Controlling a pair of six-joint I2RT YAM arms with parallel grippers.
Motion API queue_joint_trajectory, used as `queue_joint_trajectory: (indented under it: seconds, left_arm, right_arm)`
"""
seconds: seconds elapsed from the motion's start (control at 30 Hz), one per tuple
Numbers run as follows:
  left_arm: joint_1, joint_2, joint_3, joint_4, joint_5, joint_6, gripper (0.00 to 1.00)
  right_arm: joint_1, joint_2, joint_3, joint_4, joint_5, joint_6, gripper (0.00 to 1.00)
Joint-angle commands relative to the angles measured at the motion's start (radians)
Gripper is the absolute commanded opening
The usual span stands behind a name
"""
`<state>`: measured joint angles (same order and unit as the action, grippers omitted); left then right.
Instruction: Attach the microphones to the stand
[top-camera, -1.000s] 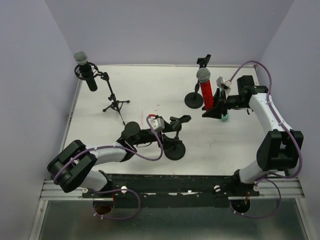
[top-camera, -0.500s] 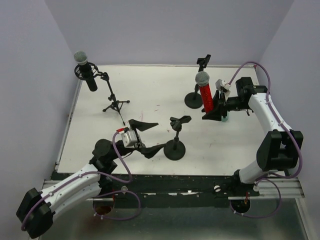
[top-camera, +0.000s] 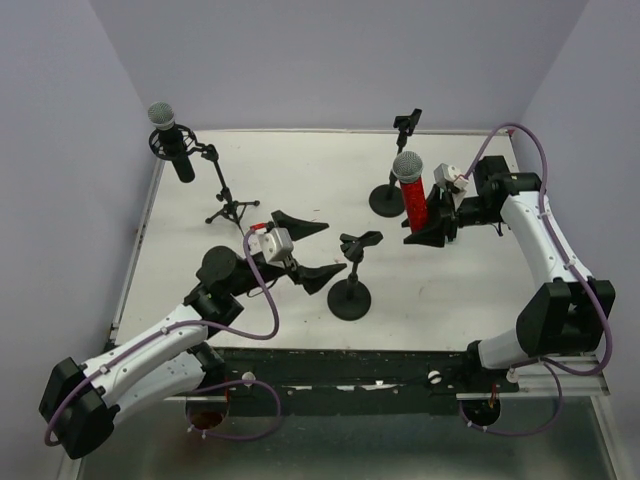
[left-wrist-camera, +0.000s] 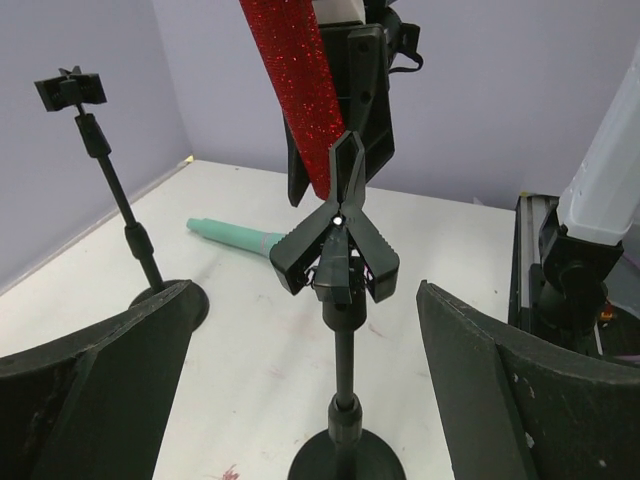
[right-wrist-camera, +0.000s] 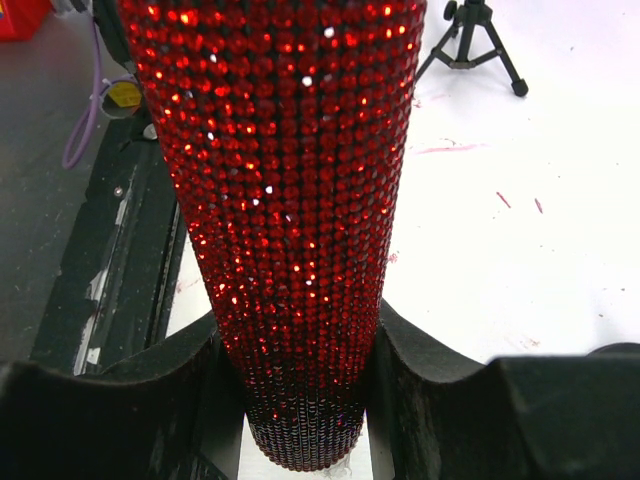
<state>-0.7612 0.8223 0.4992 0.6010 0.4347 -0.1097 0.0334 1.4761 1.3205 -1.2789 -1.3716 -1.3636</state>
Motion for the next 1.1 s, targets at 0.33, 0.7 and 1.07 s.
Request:
queue_joint_trajectory:
  seconds: [0.33, 0.7, 1.07]
  left_arm:
    - [-0.009, 0.192, 0.102, 0.08, 0.15, -0.064, 0.98]
    - [-0.012, 0.209, 0.107, 0.108, 0.145, -0.061, 0.92]
    - [-0.013, 0.21, 0.114, 0.069, 0.171, -0.056, 0.41]
  right_arm:
    - [0.042, -0.017, -0.007, -0.027, -0.046, -0.043, 0.0]
    - [0.063, -0.033, -0.014, -0.054, -0.044, -0.075, 0.0]
    - [0.098, -0.059, -0.032, -0.037, -0.03, -0.068, 0.0]
